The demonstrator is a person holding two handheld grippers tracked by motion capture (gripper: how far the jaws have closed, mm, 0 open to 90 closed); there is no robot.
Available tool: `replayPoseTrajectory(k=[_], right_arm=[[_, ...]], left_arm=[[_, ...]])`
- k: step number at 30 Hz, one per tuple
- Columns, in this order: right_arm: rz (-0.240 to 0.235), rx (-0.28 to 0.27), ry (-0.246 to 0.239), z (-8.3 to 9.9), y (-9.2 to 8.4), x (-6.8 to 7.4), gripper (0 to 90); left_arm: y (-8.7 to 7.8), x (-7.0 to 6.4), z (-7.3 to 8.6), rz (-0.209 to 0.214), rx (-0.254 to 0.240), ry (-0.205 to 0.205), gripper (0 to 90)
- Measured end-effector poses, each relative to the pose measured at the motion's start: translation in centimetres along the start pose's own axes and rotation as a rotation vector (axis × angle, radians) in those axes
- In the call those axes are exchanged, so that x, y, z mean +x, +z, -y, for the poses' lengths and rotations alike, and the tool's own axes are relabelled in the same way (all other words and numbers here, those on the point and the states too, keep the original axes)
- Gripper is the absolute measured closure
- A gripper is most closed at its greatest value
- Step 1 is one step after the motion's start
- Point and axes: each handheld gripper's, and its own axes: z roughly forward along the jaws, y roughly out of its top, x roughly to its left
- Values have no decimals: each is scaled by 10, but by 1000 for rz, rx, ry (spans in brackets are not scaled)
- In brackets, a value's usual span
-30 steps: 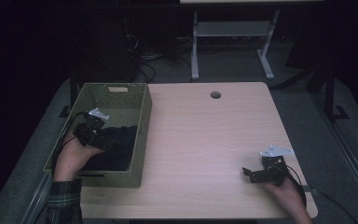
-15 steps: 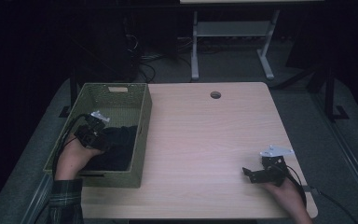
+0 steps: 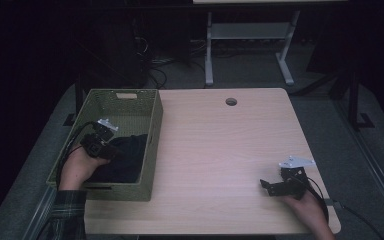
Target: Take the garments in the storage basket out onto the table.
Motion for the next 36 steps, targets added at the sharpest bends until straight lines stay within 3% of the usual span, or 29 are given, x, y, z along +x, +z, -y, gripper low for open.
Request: replayPoseTrajectory(k=[11, 36], right_arm=[[0, 1, 1, 0, 0, 0, 23], [0, 1, 1, 0, 0, 0, 23]], left_arm=[[-8, 3, -6, 24, -7, -6, 756], [-62, 1, -40, 10, -33, 32, 766]])
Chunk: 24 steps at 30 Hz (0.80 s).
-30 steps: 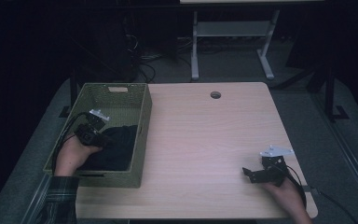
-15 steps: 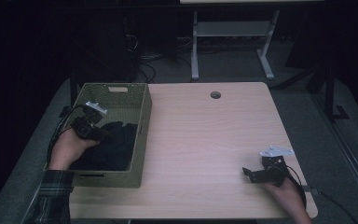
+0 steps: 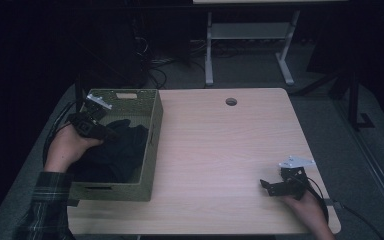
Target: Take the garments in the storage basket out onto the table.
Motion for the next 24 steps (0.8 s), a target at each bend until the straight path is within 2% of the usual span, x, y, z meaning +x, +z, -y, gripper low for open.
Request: replayPoseTrajectory(k=[10, 15, 24], right_arm=[[1, 0, 1, 0, 0, 0, 23], [1, 1, 2, 0, 0, 0, 23], [-1, 2, 5, 0, 0, 0, 23]], left_arm=[[-19, -2, -14, -12, -10, 6, 766], [-31, -5, -24, -20, -34, 18, 766], [-45, -11, -41, -38, -34, 51, 766]])
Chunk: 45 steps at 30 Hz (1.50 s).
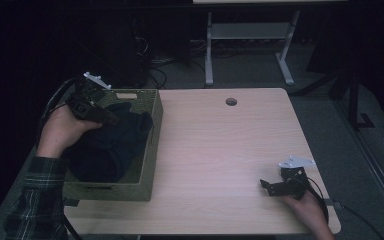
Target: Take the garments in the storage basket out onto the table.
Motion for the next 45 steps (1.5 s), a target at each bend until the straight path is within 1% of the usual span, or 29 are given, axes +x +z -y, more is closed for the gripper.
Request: replayPoseTrajectory(k=[4, 6, 12, 14, 15, 16, 17, 18, 20, 23, 28, 38, 45], right_arm=[[0, 0, -1, 0, 0, 0, 23], [0, 0, 0, 0, 0, 0, 23], [0, 0, -1, 0, 0, 0, 23], [0, 0, -1, 0, 0, 0, 23], [0, 0, -1, 0, 0, 0, 23], [0, 0, -1, 0, 0, 0, 23], [0, 0, 0, 0, 0, 0, 23], [0, 0, 0, 0, 0, 0, 23], [0, 0, -1, 0, 0, 0, 23], [0, 0, -2, 0, 0, 0, 23], [0, 0, -1, 0, 0, 0, 23], [0, 0, -1, 0, 0, 0, 23], [0, 0, 0, 0, 0, 0, 23]], left_arm=[[-6, -2, -7, -6, -6, 12, 767], [-11, -5, -11, -7, -17, 14, 767], [-24, -11, -23, -22, -32, 42, 767], [-29, -14, -28, -21, -41, 49, 766], [-31, -15, -30, -19, -46, 60, 767], [-33, -17, -32, -11, -53, 59, 767], [-35, -18, -35, -6, -58, 70, 767], [-37, -21, -37, 5, -69, 71, 767], [-39, -24, -41, 19, -76, 84, 766], [-39, -30, -48, 44, -85, 107, 767], [-40, -40, -61, 48, -90, 137, 767], [-37, -59, -82, 83, -124, 176, 765], [-31, -71, -95, 99, -122, 212, 765]])
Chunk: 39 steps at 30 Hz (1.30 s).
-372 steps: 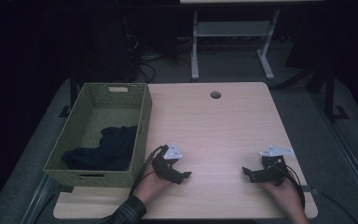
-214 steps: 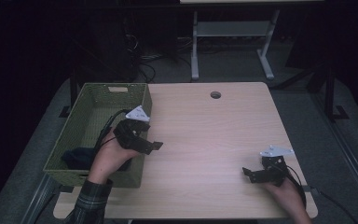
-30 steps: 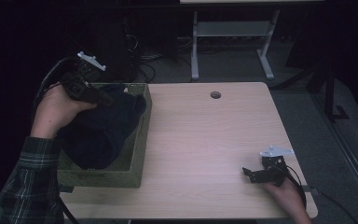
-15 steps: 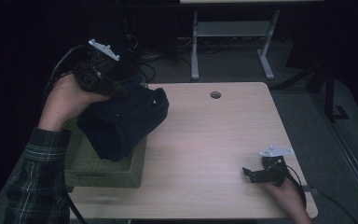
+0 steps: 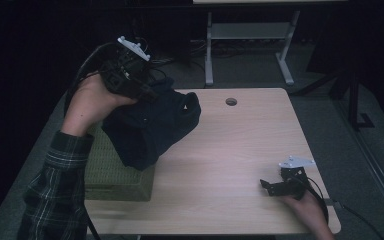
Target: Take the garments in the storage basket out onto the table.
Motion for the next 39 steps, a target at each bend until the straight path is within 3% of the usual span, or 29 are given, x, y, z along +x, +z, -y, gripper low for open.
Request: replayPoseTrajectory(k=[21, 39], right_arm=[[-1, 0, 3, 0, 0, 0, 23], [-3, -2, -4, 0, 0, 0, 23]], left_arm=[[38, -27, -36, 74, 12, 83, 766], [85, -65, -68, 164, -1, 139, 767]])
